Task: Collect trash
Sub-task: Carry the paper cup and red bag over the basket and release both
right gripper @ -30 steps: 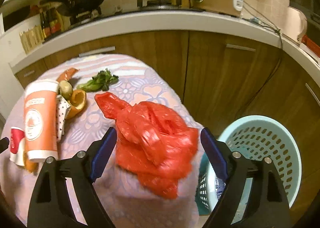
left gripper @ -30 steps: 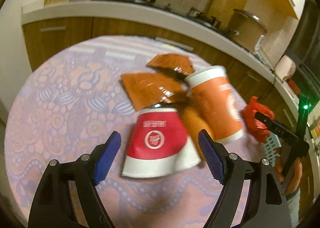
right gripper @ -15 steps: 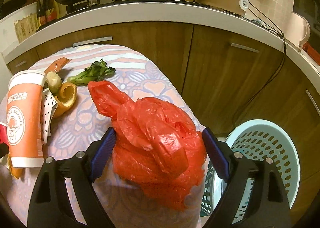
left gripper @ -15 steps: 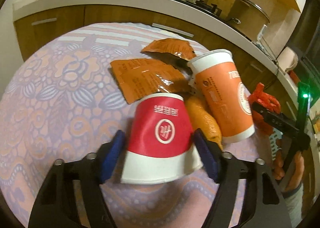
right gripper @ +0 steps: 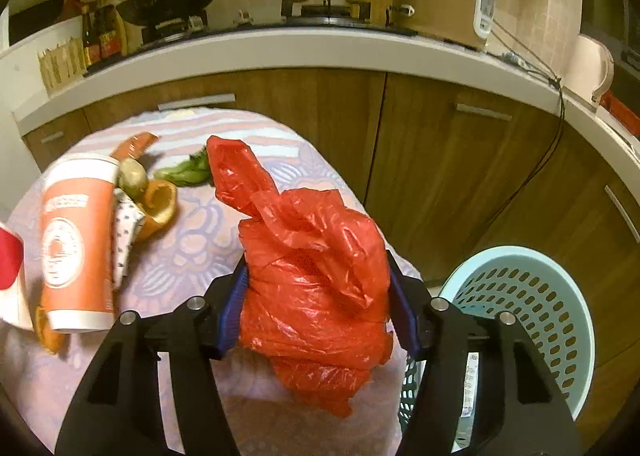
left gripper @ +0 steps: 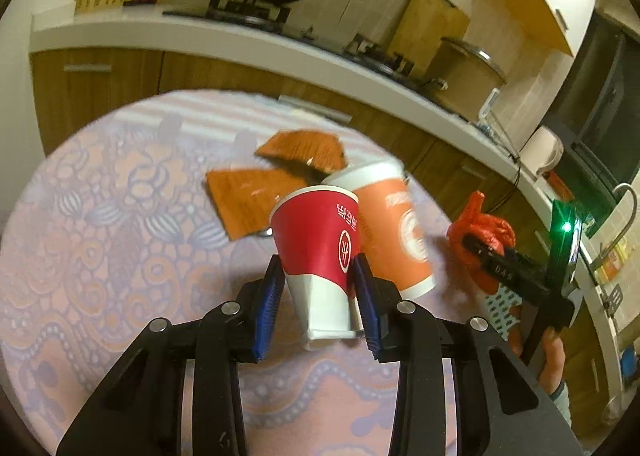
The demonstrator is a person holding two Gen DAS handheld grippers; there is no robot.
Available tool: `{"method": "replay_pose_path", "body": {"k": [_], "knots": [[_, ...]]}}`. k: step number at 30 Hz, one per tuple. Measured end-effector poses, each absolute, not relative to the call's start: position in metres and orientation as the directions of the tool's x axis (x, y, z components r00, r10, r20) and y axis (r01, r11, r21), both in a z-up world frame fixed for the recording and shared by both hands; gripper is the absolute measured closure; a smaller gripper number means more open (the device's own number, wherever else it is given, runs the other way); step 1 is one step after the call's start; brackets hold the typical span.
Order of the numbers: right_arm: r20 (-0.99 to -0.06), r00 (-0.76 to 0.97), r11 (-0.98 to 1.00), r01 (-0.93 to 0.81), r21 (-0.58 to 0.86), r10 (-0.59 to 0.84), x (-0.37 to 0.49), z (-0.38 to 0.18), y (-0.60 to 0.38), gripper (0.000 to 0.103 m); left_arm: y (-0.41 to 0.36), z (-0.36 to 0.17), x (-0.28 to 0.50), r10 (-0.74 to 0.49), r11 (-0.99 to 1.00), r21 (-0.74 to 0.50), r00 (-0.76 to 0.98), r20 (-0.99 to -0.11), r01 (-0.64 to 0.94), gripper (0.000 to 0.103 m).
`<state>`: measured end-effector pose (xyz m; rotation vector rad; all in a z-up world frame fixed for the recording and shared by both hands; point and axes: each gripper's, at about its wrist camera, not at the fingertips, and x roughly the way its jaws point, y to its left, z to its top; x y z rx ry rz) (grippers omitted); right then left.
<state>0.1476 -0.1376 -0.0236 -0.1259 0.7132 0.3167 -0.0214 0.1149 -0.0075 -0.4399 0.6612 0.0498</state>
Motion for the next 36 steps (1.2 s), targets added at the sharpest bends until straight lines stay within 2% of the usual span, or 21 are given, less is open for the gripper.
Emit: {"method": "replay_pose_path", "body": {"k": [6, 15, 25, 36], "knots": [[-0.608, 0.748, 0.949, -0.314, 0.027, 0.264, 0.128, 0.007, -0.16, 0.045, 0.092, 0.024, -0.021, -0.116, 0.923, -0.366, 0.824, -0.555, -0.117, 0.069], [-0.55, 0.8, 0.965, -0.256, 0.051, 0.241, 0.107, 0.043, -0.215, 0.045, 0.013, 0.061, 0.013, -0.204, 0.951, -0.305, 0.833, -0.515, 0.045, 0.069], [-0.53, 0.833, 0.987, -0.149, 0.062, 0.16, 0.099, 0.045, -0.291, 0.045, -0.09, 0.056, 0.069, -0.326, 0.94, -0.275, 0.772, -0.546, 0.203, 0.069], [-0.609, 0.79, 0.996, -0.023, 0.083, 0.069, 0.117, -0.001, -0.361, 0.045, -0.18, 0.01, 0.131, -0.413, 0.911, -0.289, 0.662, -0.625, 0.295, 0.068]]}}
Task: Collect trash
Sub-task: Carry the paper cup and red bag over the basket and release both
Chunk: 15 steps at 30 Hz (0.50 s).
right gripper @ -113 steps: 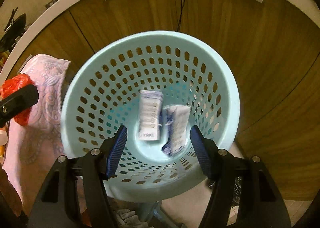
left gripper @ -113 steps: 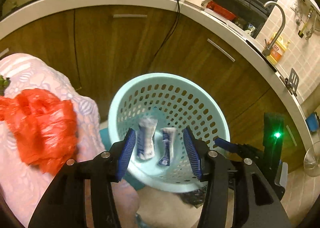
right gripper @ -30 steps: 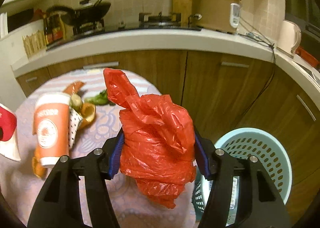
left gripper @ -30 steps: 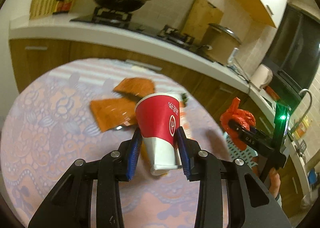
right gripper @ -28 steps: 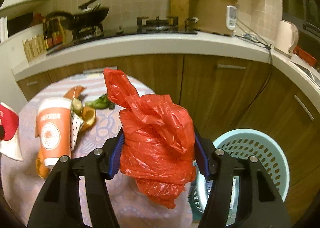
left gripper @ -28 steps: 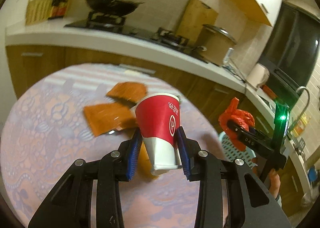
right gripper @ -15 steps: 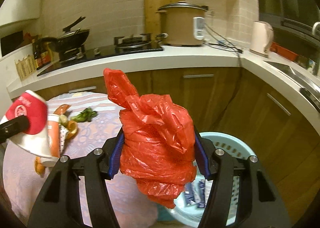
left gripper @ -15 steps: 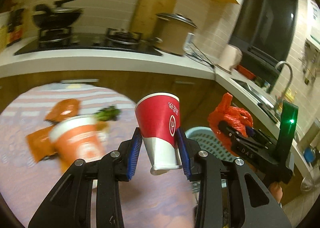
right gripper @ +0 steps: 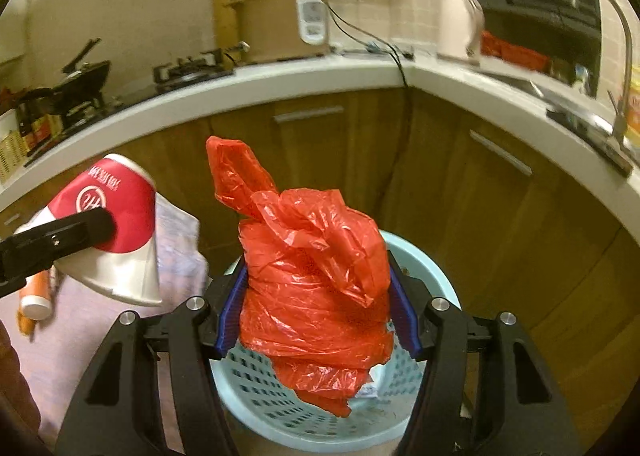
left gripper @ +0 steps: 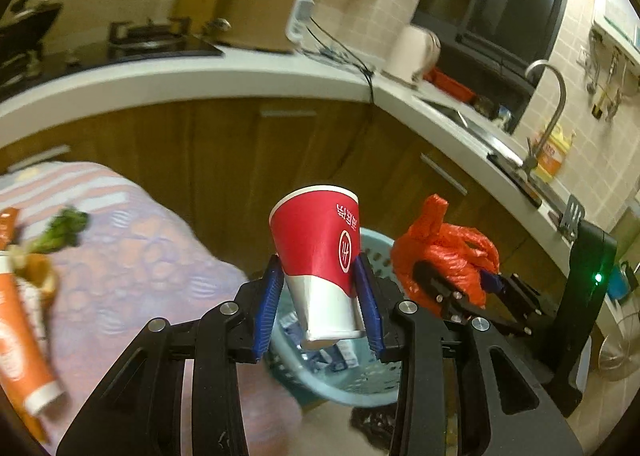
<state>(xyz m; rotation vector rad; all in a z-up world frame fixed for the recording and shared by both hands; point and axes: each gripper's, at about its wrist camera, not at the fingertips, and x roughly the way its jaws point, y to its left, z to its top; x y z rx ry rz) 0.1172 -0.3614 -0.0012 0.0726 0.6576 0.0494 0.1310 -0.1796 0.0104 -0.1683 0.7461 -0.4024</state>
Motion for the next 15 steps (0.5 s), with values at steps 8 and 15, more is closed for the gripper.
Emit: {"method": "replay_pose_path", "body": {"k": [8, 15], "knots": [[-0.694, 0.719, 0.993, 0.049, 0.111, 0.042, 0.13, -0.05, -0.399, 0.044, -0.219, -0.038, 0.164, -0.432, 0.901, -0.307, 0.576, -0.694, 0.306, 0.067], [-0.746, 0.662, 0.99, 0.053, 0.133, 0.065, 0.142, -0.077, -0.408, 0.032, -0.227, -0.057, 0.173, -0.434, 0.9, -0.32, 0.532, -0.727, 0.295, 0.052]]}}
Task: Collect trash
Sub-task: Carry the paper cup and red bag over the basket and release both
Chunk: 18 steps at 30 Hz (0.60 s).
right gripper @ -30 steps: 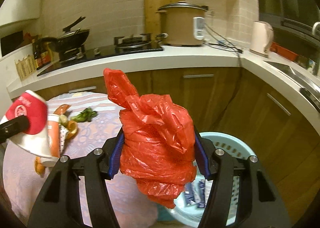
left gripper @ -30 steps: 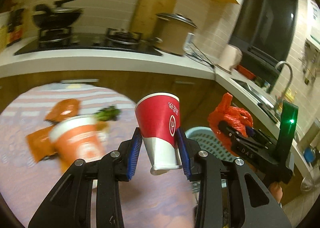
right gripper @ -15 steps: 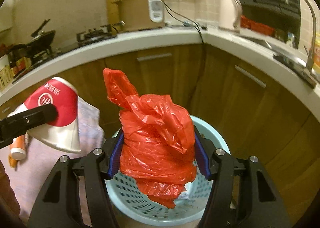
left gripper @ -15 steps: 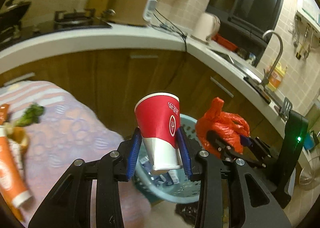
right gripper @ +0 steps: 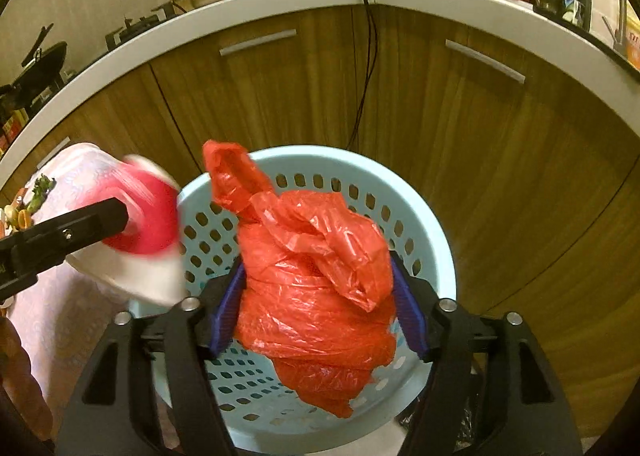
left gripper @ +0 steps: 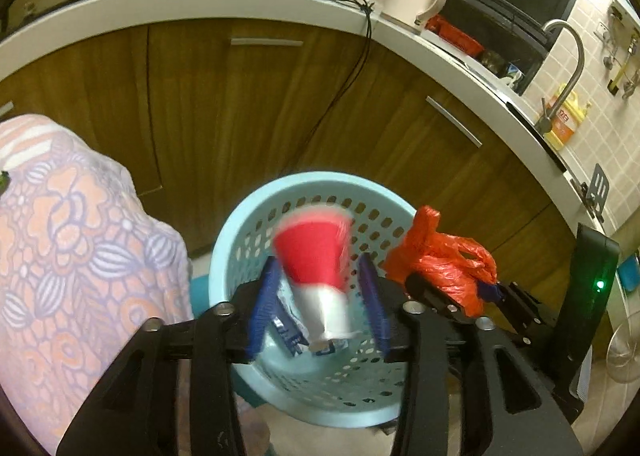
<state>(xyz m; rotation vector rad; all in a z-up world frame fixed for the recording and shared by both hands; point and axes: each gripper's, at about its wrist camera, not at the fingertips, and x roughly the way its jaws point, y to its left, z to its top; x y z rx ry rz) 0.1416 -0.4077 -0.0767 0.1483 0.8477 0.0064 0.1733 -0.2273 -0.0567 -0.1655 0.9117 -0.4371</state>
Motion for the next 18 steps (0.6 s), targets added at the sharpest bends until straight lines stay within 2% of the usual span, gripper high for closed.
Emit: {"method": "replay_pose_path", "body": {"k": [2, 12, 18], "knots": [[-0.75, 0.656, 0.987, 0.054, 0.151, 0.079, 0.144, -0.079, -0.409, 0.03, -0.225, -0.055, 0.172, -0.425, 0.904, -0.315, 0.544, -0.723, 0.288, 0.046], [-0.735, 0.674, 0.987, 0.054, 0.148, 0.073, 0.137, -0.065, -0.403, 0.029, -0.198, -0.038, 0.154, -0.437, 0.9, -0.331, 0.58, -0.687, 0.285, 0.045], [-0.695, 0.715, 0.989, 0.045, 0.141, 0.067, 0.126, -0.042, -0.389, 0.025, -0.177, -0.023, 0.135, -0.437, 0.899, -0.341, 0.615, -0.656, 0.275, 0.045]]}}
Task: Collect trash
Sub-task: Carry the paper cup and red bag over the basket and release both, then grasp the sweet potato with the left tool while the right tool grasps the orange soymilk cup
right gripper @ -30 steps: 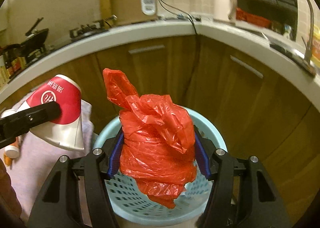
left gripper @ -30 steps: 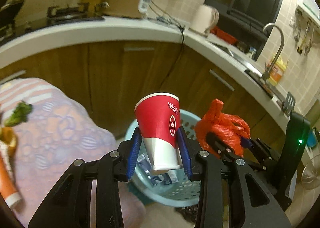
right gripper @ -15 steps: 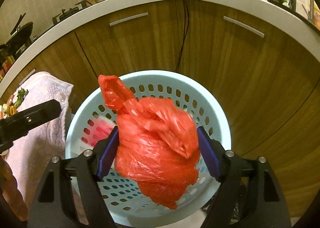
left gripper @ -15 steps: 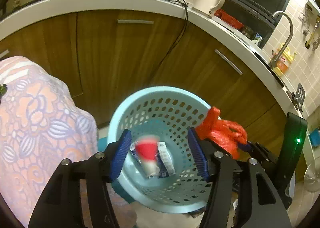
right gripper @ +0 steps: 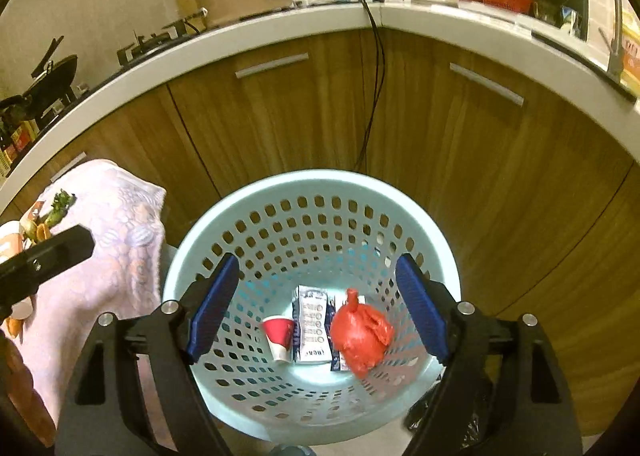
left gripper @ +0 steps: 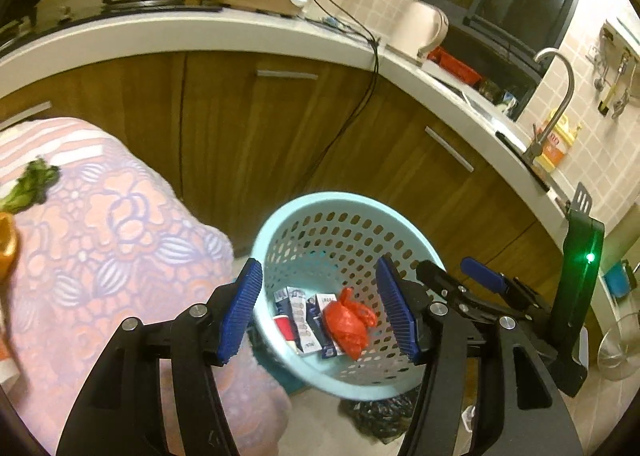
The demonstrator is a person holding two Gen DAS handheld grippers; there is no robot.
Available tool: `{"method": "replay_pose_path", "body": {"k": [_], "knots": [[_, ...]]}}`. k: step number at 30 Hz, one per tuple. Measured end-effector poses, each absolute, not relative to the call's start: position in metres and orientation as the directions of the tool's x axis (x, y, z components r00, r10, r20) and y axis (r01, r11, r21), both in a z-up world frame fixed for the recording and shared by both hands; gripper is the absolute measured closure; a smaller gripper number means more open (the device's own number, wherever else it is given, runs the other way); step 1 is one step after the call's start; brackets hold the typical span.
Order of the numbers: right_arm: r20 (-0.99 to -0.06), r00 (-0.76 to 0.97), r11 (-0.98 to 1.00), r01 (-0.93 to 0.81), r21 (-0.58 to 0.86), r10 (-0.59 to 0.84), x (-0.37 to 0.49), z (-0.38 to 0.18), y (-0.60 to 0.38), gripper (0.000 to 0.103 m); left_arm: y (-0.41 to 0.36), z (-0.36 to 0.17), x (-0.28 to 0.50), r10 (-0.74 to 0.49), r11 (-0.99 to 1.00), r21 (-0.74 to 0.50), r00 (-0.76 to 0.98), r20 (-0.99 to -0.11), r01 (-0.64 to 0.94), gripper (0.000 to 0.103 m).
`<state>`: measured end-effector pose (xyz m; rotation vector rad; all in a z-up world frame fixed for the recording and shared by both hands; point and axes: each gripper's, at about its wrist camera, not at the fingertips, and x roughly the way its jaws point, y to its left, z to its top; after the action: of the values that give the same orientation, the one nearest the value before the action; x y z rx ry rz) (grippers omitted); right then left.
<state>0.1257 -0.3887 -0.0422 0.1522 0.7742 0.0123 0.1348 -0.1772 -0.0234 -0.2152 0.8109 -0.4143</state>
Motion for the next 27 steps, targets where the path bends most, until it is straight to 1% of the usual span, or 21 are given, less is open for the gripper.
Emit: {"method": "replay_pose_path", "body": {"k": [4, 11, 14, 22, 27], "knots": [[-0.675, 0.732, 0.99, 0.012, 0.144, 0.09, 0.12, -0.027, -0.372, 0.024, -0.152, -0.006, 0.117, -0.428, 0.901, -0.349, 0.66, -0.618, 0.257, 0.045], [-0.63, 0.759, 0.986, -0.114, 0.119, 0.163, 0.109, -0.001, -0.318, 0.024, -0.103, 0.021, 0.089, -0.368, 0.919, -0.342, 0.735, -0.57, 0.195, 0.045], [-0.617, 0.76, 0.979, -0.171, 0.109, 0.202, 0.104, 0.008, -0.29, 0.024, -0.076, 0.027, 0.075, -0.325, 0.93, -0.335, 0.761, -0.562, 0.151, 0.045], [-0.613, 0.729, 0.941, -0.329, 0.078, 0.306, 0.09, 0.023, -0.207, 0.024, 0.019, 0.037, 0.034, -0.205, 0.926, -0.377, 0.821, -0.534, -0.014, 0.045], [-0.614, 0.698, 0.901, -0.431, 0.051, 0.369, 0.079, 0.028, -0.148, 0.024, 0.072, 0.039, 0.013, -0.131, 0.913, -0.394, 0.837, -0.532, -0.108, 0.045]]}}
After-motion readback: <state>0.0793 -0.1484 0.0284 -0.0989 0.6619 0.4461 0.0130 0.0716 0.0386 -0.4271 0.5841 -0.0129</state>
